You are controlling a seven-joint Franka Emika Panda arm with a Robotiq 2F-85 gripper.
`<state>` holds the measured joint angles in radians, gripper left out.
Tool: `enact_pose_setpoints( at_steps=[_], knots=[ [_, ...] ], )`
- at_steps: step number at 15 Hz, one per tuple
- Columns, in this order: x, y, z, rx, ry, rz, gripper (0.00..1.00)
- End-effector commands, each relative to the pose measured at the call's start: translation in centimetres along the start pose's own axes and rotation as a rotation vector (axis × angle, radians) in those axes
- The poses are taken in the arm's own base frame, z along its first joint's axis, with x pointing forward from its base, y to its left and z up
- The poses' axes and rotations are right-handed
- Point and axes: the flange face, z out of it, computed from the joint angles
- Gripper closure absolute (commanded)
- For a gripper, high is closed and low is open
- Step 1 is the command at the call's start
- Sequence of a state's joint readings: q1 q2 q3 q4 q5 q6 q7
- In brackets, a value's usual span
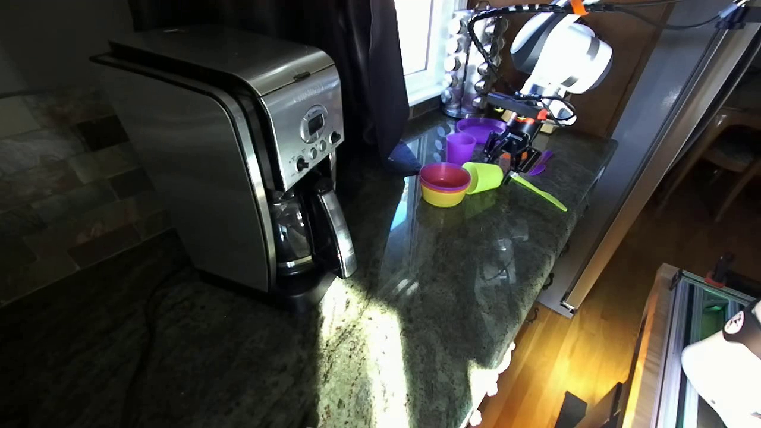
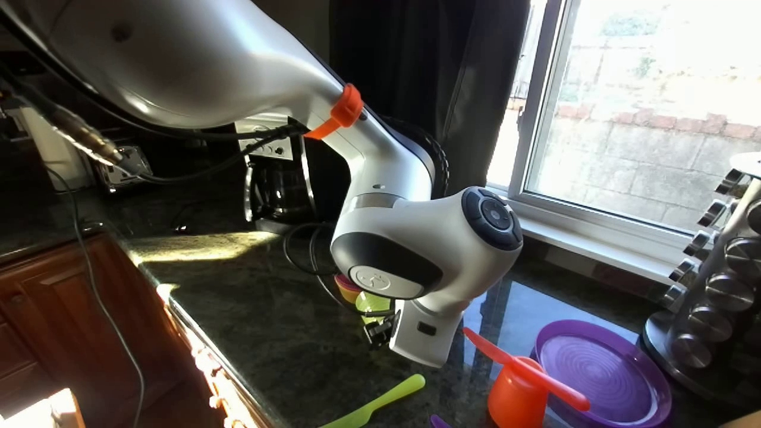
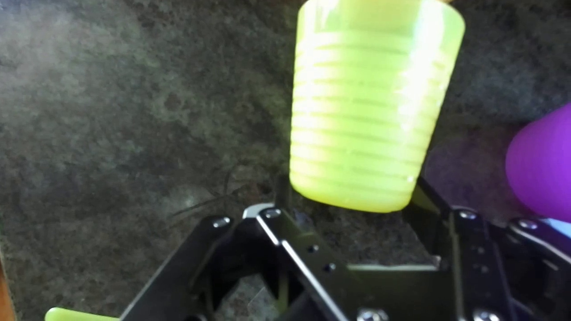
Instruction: Place the yellow cup upside down then put the yellow cup on top of the yellow cup.
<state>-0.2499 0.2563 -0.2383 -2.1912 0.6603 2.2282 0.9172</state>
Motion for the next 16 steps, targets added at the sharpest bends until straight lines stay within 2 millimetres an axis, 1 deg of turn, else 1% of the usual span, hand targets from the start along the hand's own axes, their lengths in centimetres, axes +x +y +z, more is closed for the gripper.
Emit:
enact_pose_setpoints(
  at_steps=[1, 5, 12, 15, 16],
  knots=[
    [0.2, 0.2, -0.9, 0.023, 0.068, -0.032, 0.61],
    [-1.3, 2.3, -2.4, 0.082, 0.276, -0.173, 0.61],
    [-5.0, 5.2, -2.6, 0.188, 0.551, -0.486, 0.61],
    [-6.1, 6.3, -2.7, 0.232, 0.63, -0.593, 0.61],
    [-6.3, 6.3, -2.8, 0.244, 0.653, -0.62, 0.61]
  ],
)
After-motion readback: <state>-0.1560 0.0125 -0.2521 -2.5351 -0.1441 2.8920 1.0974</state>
